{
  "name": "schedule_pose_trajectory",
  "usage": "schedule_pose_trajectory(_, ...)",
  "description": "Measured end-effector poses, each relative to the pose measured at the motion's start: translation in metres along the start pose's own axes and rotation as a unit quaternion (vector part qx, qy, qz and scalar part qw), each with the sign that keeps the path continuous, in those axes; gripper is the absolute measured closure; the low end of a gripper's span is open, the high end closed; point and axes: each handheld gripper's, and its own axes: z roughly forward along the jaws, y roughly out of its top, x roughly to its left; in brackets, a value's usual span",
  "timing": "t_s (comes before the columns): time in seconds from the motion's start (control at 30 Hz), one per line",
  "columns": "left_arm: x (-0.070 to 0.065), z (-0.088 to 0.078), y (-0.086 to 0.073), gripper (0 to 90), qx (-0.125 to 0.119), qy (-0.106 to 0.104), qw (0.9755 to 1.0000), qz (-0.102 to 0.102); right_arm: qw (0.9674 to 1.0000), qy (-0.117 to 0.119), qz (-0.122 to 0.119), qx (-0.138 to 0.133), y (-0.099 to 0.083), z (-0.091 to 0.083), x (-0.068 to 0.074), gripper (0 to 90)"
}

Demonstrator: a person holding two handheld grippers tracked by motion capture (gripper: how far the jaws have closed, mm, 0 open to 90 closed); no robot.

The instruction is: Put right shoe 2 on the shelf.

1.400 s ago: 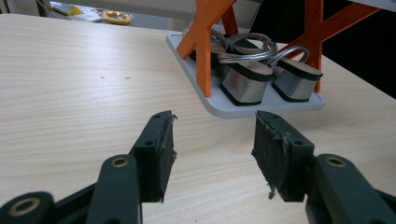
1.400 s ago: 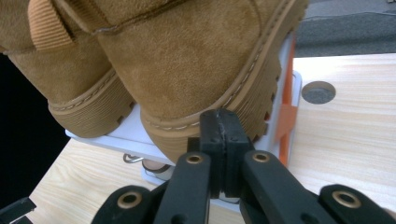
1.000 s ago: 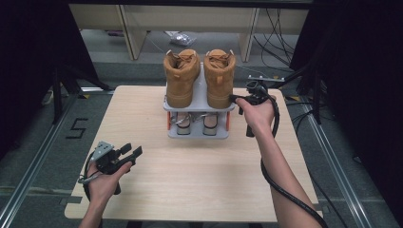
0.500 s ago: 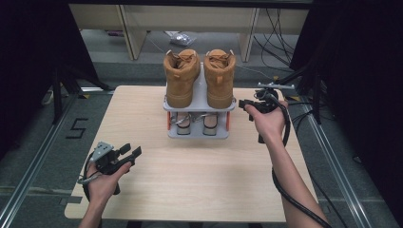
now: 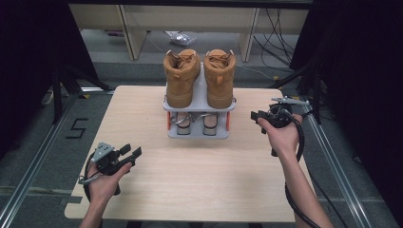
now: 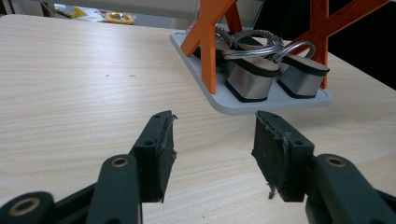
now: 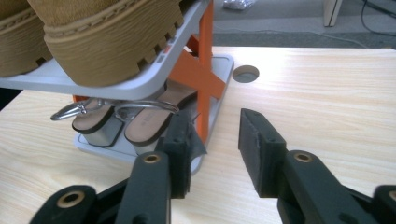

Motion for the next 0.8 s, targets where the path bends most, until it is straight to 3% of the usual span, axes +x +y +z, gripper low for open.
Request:
schedule_pose_trajectory(0.43, -0.002, 0.001, -0.002, 47.1, 0.002, 0.0, 1.0, 0.003, 0.9999, -0.004, 0.013, -0.004, -0.049, -0.003, -0.007, 59.3)
schedule_pose_trajectory(0.67, -0.003, 0.001, -0.002, 47.1, 0.002, -0.001, 1.0, 0.004, 1.0, -0.005, 0.004, 0.002, -0.065, -0.004, -0.008, 57.6)
schedule_pose_trajectory(0.7, -0.003, 0.001, -0.002, 47.1, 0.002, -0.001, 1.0, 0.004, 0.9998, -0.002, 0.02, 0.005, -0.068, -0.005, -0.004, 57.3)
schedule_pose_trajectory(0.73, -0.003, 0.001, -0.002, 47.1, 0.002, -0.001, 1.0, 0.005, 1.0, 0.002, 0.008, 0.004, -0.069, -0.005, -0.006, 57.0)
schedule_pose_trajectory(0.8, -0.002, 0.002, -0.002, 47.0, 0.003, 0.0, 1.0, 0.004, 1.0, 0.002, 0.008, 0.006, -0.073, -0.005, -0.005, 56.6)
